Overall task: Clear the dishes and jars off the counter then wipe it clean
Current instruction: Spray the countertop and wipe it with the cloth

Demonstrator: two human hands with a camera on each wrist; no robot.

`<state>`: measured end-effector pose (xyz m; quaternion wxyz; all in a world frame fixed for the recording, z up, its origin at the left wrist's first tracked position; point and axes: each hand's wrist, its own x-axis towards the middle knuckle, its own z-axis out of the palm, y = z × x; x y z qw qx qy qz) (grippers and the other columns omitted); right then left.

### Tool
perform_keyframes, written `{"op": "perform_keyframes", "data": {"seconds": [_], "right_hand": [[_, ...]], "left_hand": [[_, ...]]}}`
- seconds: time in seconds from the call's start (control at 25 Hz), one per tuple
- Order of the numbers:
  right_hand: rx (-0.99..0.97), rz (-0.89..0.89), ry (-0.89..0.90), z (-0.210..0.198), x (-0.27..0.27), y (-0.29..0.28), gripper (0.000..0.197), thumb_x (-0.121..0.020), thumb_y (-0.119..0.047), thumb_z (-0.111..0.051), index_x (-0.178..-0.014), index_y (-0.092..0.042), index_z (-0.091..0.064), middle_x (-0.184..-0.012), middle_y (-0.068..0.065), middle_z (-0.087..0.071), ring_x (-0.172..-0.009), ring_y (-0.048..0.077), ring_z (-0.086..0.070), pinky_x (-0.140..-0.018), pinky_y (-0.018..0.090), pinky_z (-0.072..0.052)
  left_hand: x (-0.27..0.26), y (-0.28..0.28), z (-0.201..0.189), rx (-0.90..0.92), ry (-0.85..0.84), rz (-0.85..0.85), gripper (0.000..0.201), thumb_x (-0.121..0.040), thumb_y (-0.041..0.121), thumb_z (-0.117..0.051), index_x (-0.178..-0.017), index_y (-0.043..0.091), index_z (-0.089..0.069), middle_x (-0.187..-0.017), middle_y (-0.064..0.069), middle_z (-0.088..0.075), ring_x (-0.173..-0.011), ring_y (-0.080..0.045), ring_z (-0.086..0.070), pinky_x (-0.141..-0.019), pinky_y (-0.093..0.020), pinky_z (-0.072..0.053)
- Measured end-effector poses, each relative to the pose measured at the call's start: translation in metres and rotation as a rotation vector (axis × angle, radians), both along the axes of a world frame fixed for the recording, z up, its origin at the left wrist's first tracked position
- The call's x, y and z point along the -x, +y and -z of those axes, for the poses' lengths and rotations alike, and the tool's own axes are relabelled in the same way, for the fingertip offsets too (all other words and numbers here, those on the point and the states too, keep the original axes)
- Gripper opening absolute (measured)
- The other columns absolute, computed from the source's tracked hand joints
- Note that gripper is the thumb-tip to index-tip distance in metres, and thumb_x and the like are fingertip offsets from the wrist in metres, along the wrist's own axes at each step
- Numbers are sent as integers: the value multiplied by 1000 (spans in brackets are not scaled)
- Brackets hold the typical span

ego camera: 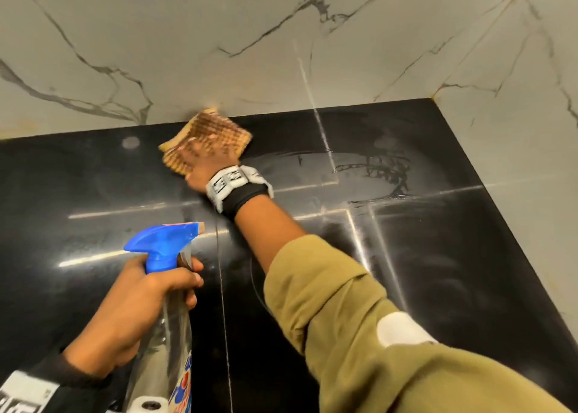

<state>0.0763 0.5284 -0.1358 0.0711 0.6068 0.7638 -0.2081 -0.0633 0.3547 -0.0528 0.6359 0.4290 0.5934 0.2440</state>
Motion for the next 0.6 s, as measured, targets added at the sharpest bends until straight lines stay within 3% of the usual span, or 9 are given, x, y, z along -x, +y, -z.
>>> {"op": "perform_keyframes", "data": {"seconds": [0.16, 0.28, 0.36, 0.4, 0.44, 0.48, 0.52, 0.56, 0.6], "right_hand": [[71, -155, -13, 1, 38, -1, 59, -99, -41, -35, -153, -34, -13, -162, -7, -4, -149, 32, 1, -116, 57, 3], [22, -65, -31, -6, -6, -5, 60, -100, -42, -33, -154, -31, -10, -163, -6, -3, -149, 31, -1, -116, 55, 0], [-12, 78, -31, -9, -70, -8, 61, -99, -44, -35, -154, -27, -12, -163, 0, -6, -149, 29, -5, -118, 49, 0], [-53, 150, -53, -10, -113, -10, 58, -98, -45, -33, -152, -28, -21, -161, 5, -16, -147, 30, -14, -120, 49, -6], [-142, 226, -107, -22, -151, -17, 51, -96, -46, -31, -144, -30, -37, -153, 9, -36, -140, 33, -33, -116, 49, -21], [-221, 325, -170, -42, -181, -29, 43, -93, -43, -28, -125, -28, -52, -134, 13, -55, -120, 35, -53, -104, 49, -39], [-224, 415, -215, -69, -196, -47, 38, -93, -38, -26, -108, -23, -58, -117, 17, -64, -100, 35, -60, -92, 46, -47], [-194, 501, -223, -88, -201, -62, 39, -97, -32, -27, -108, -16, -61, -117, 25, -62, -99, 36, -59, -92, 46, -46], [-175, 514, -255, -94, -213, -77, 41, -102, -22, -30, -123, 2, -55, -130, 33, -51, -114, 41, -52, -101, 46, -38]], "left_hand": [[3, 1, -2, -40, 9, -36, 23, -54, 8, -67, -76, 1, -64, -71, -19, -59, -53, -27, -51, -59, -36, -45], [8, 3, 0, -47, -7, -26, 22, -58, 3, -67, -79, -3, -62, -70, -17, -58, -53, -26, -52, -58, -34, -46], [9, 4, 1, -46, -16, -15, 12, -68, -6, -67, -78, -2, -62, -70, -18, -58, -53, -27, -52, -58, -35, -46], [10, 5, 2, -42, -18, -11, 10, -72, -10, -64, -78, -2, -62, -69, -18, -57, -53, -27, -52, -59, -35, -46], [12, 6, 3, -36, -27, -11, 10, -73, -10, -63, -78, -1, -62, -68, -18, -56, -53, -27, -51, -58, -35, -45], [13, 6, 4, -30, -39, -13, 11, -70, -7, -65, -76, 1, -63, -67, -18, -57, -53, -27, -52, -58, -35, -46], [15, 7, 4, -24, -53, -16, 11, -65, -2, -67, -73, 5, -65, -68, -17, -58, -53, -27, -52, -57, -34, -46], [18, 8, 5, -17, -64, -17, 10, -63, 1, -67, -69, 9, -65, -70, -17, -60, -53, -27, -53, -56, -35, -47], [21, 9, 6, -12, -74, -15, 10, -63, 2, -67, -68, 11, -66, -71, -16, -61, -54, -27, -54, -56, -35, -48]]}}
